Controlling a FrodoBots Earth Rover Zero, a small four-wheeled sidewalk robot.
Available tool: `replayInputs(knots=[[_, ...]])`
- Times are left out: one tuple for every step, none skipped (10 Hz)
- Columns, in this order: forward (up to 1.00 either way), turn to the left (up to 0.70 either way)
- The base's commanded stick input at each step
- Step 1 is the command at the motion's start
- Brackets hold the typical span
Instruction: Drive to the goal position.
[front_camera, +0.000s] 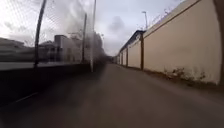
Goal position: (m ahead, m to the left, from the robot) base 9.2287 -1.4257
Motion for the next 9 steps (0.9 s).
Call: replayInputs(knots=[[0.5, 0.0], [0.5, 0.0], [0.5, 0.0], [0.5, 0.0], [0.5, 0.0], [0.5, 0.0], [0.5, 0.0], [0.5, 0.0], [0.5, 0.0]])
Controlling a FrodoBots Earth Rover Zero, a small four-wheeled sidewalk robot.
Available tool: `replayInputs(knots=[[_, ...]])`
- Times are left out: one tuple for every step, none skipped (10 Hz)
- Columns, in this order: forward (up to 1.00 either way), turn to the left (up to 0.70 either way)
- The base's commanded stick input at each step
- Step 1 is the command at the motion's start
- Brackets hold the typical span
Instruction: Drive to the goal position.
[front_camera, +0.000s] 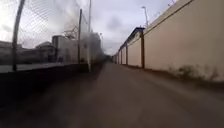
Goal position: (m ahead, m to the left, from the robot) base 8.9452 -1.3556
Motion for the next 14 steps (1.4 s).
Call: replayInputs(knots=[[0.5, 0.0], [0.5, 0.0], [0.5, 0.0], [0.5, 0.0], [0.5, 0.0], [0.5, 0.0], [0.5, 0.0], [0.5, 0.0], [0.5, 0.0], [0.5, 0.0], [0.5, 0.0], [0.5, 0.0], [0.5, 0.0], [0.5, 0.0]])
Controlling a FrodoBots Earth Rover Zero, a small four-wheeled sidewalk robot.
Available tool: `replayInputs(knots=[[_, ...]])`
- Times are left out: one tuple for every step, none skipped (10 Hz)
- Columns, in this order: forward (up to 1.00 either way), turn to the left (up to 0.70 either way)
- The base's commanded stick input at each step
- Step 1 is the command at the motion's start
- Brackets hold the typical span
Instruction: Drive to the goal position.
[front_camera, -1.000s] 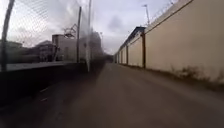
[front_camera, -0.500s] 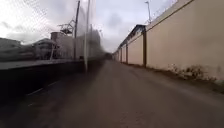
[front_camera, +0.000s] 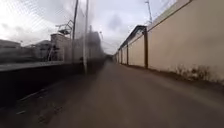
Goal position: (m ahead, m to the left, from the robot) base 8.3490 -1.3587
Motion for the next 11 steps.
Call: replayInputs(knots=[[0.5, 0.0], [0.5, 0.0], [0.5, 0.0], [0.5, 0.0], [0.5, 0.0], [0.5, 0.0], [0.5, 0.0], [0.5, 0.0], [0.5, 0.0], [0.5, 0.0], [0.5, 0.0]])
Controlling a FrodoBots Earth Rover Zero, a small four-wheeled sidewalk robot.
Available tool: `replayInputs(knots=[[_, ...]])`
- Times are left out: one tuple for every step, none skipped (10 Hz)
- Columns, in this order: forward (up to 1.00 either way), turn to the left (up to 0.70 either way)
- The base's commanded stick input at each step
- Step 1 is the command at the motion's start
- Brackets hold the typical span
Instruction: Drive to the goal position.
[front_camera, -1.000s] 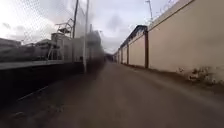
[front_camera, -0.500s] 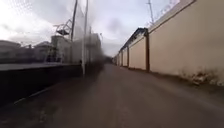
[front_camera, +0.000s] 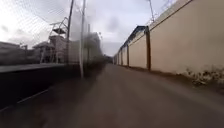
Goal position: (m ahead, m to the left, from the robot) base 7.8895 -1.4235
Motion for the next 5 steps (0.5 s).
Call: replayInputs(knots=[[0.5, 0.0], [0.5, 0.0], [0.5, 0.0], [0.5, 0.0], [0.5, 0.0]])
